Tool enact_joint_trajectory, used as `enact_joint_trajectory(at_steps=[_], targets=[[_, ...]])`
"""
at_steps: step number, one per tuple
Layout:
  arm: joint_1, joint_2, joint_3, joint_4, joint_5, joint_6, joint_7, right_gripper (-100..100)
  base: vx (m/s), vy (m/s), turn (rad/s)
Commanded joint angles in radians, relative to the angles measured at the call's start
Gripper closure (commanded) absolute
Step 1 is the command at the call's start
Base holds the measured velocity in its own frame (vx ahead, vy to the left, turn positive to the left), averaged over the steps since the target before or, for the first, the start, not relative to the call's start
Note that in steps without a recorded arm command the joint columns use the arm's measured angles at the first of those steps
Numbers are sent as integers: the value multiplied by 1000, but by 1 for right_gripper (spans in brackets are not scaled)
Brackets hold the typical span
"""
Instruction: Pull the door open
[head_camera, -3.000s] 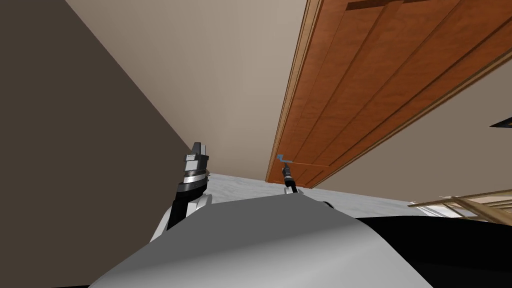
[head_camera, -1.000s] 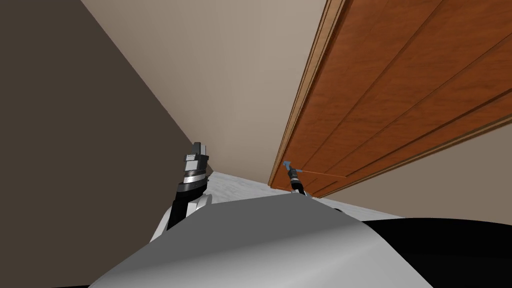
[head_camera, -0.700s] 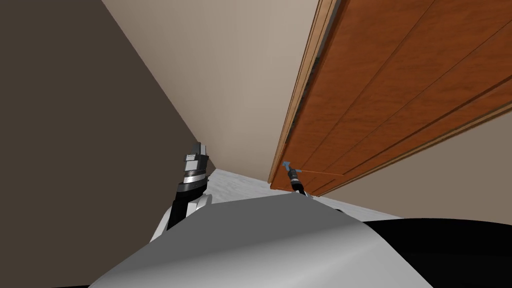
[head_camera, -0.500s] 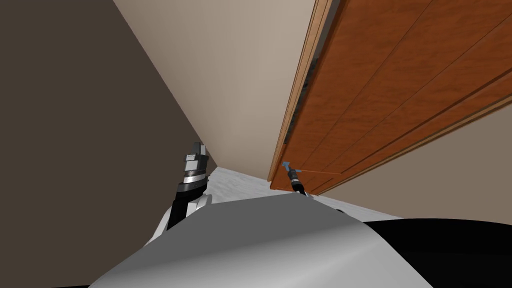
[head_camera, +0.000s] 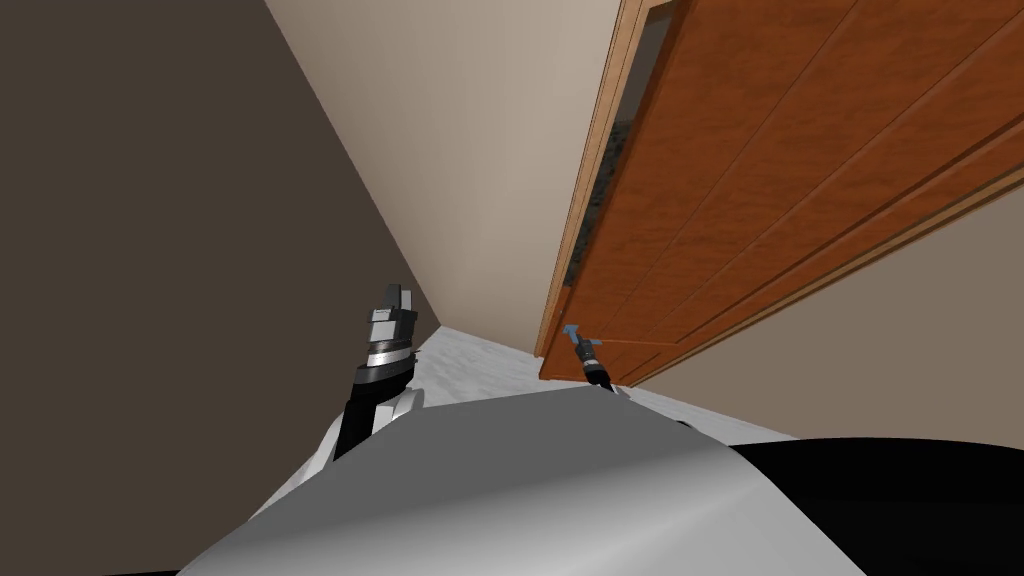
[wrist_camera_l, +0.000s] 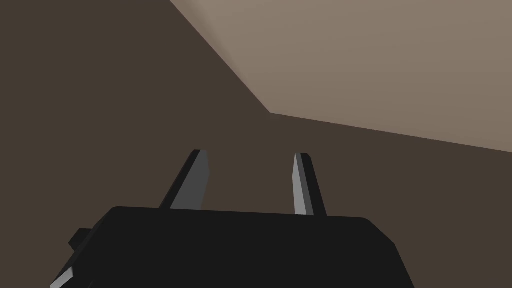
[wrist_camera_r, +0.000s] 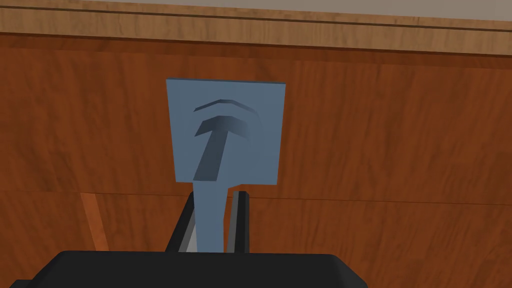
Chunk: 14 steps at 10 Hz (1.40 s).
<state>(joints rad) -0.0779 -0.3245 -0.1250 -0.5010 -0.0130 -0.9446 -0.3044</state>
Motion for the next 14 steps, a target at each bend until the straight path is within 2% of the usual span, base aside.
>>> enact_joint_trajectory(at_steps=[1,7,8,11,14], targets=[[9,-9,12,1,10,-17,-17,100,-199,-48,88],[52,-53,71,-7,58,-86,-96,100,-230,-53,87],[57,-49,66,-22,53,-69,-89,100,-104,-36,20],[47,-49,93,-7,55,-80,-94,100,-191,-55,89],[24,-54,131,15,55,-97,-100,100,-228,-92,127]])
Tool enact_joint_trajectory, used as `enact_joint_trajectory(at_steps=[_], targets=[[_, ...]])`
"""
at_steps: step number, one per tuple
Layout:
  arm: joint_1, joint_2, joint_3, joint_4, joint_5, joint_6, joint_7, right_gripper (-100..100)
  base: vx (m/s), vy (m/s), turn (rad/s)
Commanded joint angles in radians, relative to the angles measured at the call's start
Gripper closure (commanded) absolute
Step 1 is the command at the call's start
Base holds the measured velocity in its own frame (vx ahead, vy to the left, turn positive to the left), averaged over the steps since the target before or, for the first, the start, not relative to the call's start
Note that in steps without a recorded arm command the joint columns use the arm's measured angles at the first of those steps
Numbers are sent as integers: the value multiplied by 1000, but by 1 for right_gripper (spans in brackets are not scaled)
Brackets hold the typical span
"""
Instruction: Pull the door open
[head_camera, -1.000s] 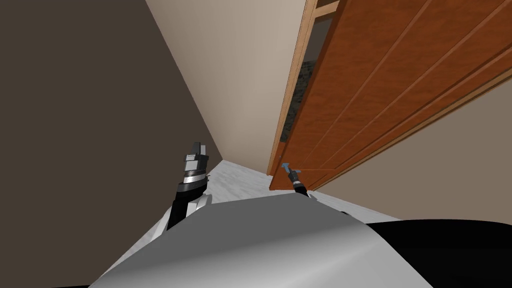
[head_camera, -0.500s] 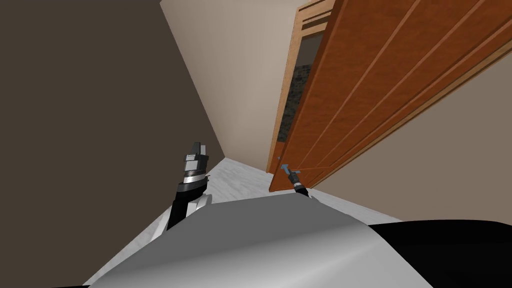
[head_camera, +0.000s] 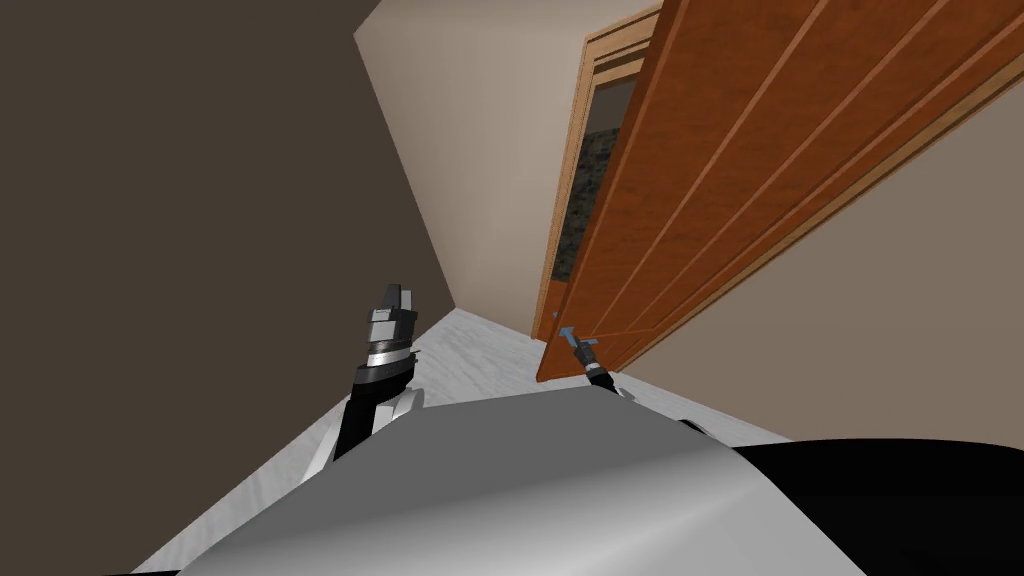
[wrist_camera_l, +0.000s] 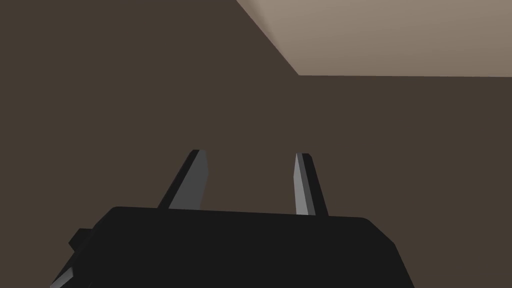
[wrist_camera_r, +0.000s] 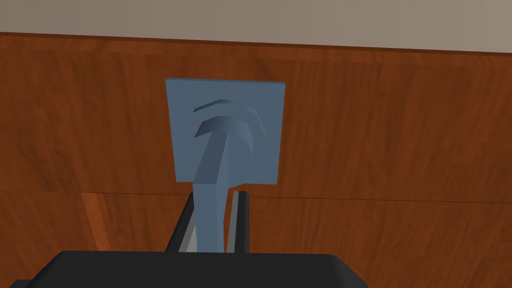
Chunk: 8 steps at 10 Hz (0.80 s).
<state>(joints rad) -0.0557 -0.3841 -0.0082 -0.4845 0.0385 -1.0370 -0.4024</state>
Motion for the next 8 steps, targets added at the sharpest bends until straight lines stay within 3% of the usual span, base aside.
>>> enact_joint_trajectory(at_steps=[1,3,4,7,8], targets=[[-5,4,25,5,4,-10,-3,100,-224,-124,121],[-5,4,25,5,4,-10,-3,100,-93,-41,20],[-16,1,44,15,4,-19,-7,100,-136,-92,105],[-26,-2,60,23,4,-27,-10,100,-190,-127,98],[-24,1,57,10,5,-18,-9,100,-67,-36,29]])
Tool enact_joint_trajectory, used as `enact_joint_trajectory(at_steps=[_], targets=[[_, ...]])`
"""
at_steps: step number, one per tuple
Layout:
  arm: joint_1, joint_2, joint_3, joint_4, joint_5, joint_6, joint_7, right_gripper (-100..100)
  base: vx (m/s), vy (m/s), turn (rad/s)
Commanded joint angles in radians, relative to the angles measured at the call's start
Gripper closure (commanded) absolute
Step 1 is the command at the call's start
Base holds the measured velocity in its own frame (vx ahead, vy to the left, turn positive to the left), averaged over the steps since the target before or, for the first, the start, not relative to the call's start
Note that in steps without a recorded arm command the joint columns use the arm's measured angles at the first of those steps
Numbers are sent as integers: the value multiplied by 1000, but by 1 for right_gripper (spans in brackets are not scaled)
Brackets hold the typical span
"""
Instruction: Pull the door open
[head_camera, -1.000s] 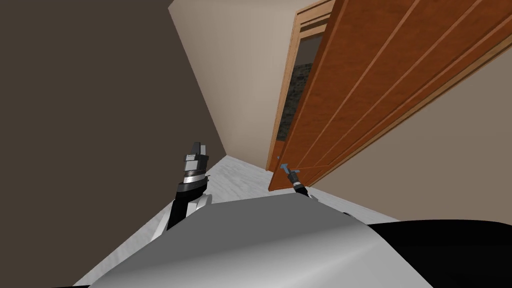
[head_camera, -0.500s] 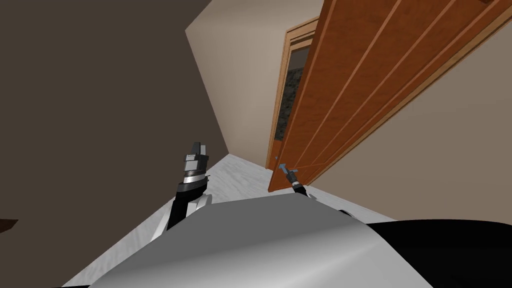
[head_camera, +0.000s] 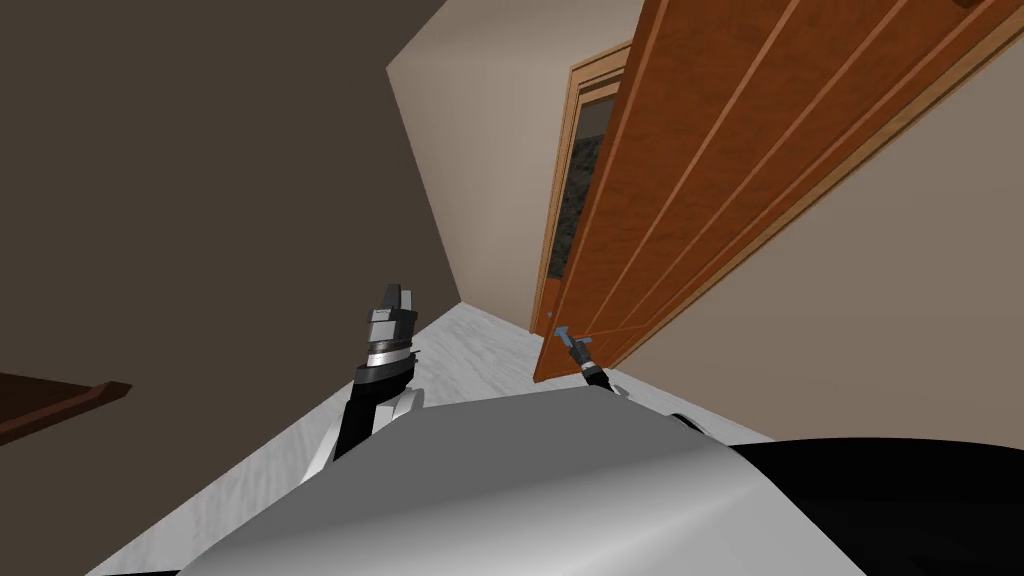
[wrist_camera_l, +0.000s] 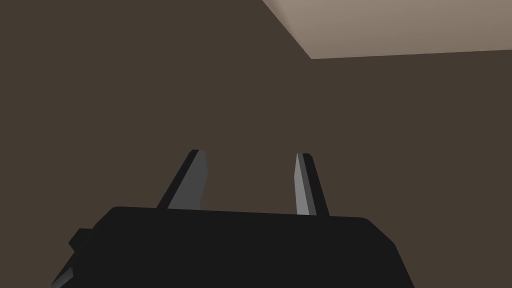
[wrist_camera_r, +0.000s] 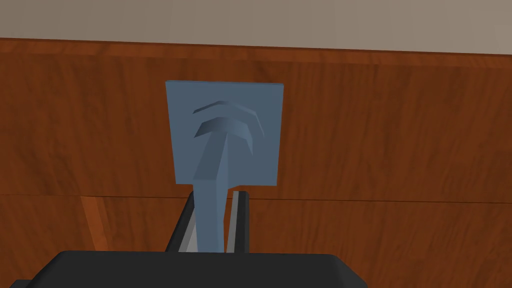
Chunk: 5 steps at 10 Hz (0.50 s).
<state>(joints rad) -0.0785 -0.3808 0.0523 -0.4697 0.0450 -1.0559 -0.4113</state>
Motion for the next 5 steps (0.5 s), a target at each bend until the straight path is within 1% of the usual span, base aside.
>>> enact_joint_trajectory(at_steps=[1,3,4,5], targets=[[12,-10,-2,9,0,-22,-8,100,-108,-20,203],[31,-25,-5,22,-1,-54,-20,100,-196,-45,226],[31,-25,-5,20,-1,-54,-20,100,-136,-21,61],[41,-34,-7,30,-2,-73,-27,100,-131,-22,146]])
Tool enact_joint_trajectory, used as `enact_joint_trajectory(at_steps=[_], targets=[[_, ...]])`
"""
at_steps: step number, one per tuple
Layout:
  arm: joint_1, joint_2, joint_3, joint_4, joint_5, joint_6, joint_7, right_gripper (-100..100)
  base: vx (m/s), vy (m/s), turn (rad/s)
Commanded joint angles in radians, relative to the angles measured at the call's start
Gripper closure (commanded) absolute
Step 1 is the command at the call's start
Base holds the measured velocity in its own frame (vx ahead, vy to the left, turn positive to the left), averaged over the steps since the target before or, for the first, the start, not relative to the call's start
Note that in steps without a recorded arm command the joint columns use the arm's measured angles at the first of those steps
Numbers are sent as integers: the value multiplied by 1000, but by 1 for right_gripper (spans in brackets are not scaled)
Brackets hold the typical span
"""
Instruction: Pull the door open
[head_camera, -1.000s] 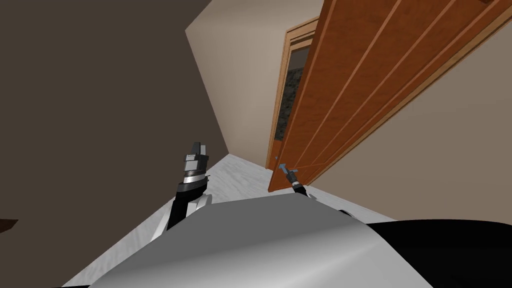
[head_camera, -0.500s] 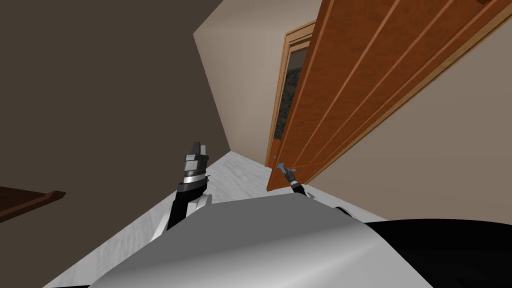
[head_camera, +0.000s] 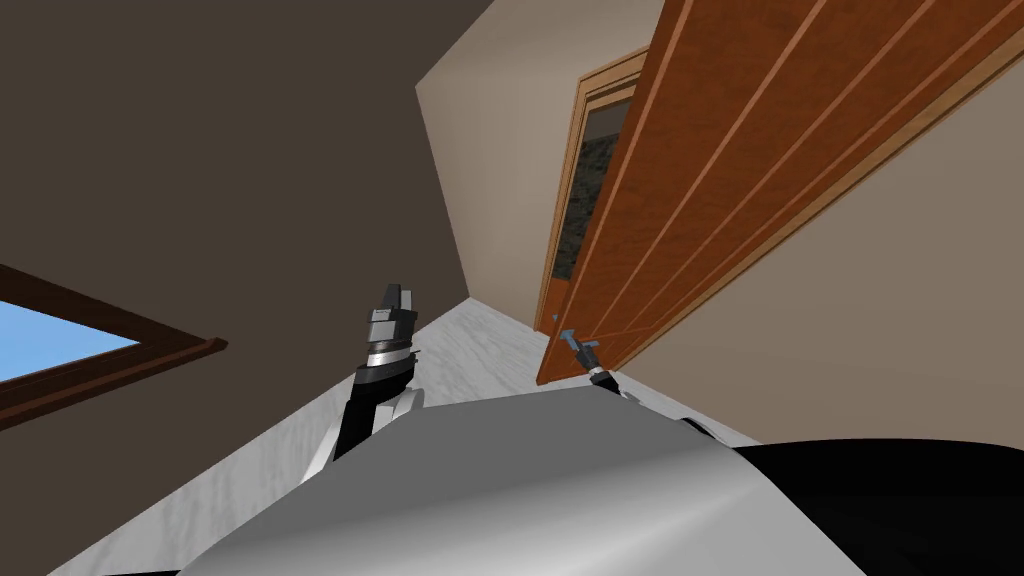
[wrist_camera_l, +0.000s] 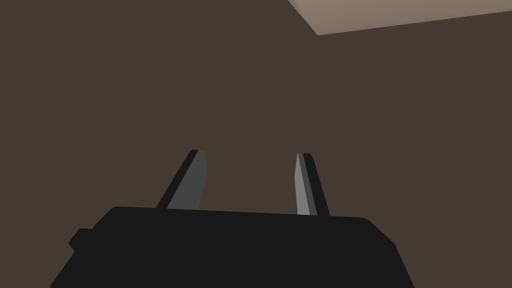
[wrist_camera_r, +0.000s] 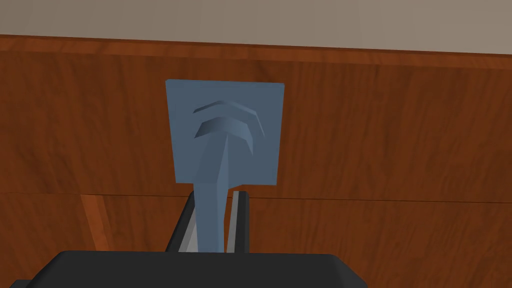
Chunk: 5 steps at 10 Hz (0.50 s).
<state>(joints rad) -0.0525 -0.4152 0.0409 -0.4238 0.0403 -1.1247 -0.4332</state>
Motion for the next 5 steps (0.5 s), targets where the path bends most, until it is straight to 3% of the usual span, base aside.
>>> enact_joint_trajectory(at_steps=[1,4,5], targets=[[26,-9,3,-8,3,-24,-13,100,-171,-65,234],[55,-33,-2,13,2,-76,-32,100,-204,-97,232],[55,-33,-2,-28,2,-73,-32,100,-140,-45,47]])
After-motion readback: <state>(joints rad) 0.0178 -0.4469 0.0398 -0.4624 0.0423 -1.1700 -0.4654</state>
